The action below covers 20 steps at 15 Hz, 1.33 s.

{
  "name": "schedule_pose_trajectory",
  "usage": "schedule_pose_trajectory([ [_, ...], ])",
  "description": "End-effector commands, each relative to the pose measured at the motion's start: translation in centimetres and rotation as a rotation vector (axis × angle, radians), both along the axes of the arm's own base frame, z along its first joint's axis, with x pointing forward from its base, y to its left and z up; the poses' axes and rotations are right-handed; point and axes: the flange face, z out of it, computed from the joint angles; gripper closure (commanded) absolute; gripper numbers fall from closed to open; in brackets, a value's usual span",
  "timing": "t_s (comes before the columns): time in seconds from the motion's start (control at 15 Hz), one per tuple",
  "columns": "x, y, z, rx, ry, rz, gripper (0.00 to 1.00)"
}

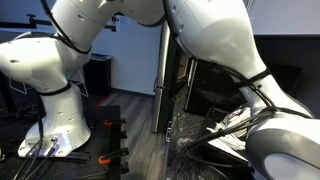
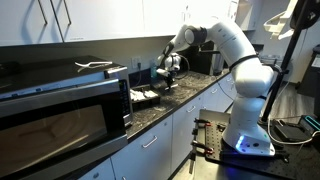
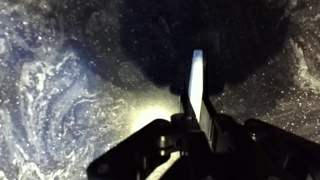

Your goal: Pick up the plastic knife from the base top and put it in the utensil holder

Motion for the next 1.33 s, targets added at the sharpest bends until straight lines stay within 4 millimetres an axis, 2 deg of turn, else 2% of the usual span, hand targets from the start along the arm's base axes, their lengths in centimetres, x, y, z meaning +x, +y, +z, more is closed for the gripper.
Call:
schedule_pose_trajectory([
  [0.0, 0.0, 1.2, 1.7, -0.02, 0.018, 0.002, 0.97],
  [0.67, -1.4, 7.5, 8.1, -0.093, 0.076, 0.137, 0.97],
  [0.73, -1.0, 8.3, 8.6, -0.096, 0.078, 0.139, 0.97],
  [0.8, -1.5, 8.5, 9.1, -0.094, 0.077, 0.158, 0.97],
  [1.27, -0.9, 11.3, 12.5, -0.129, 0.077, 0.267, 0.97],
])
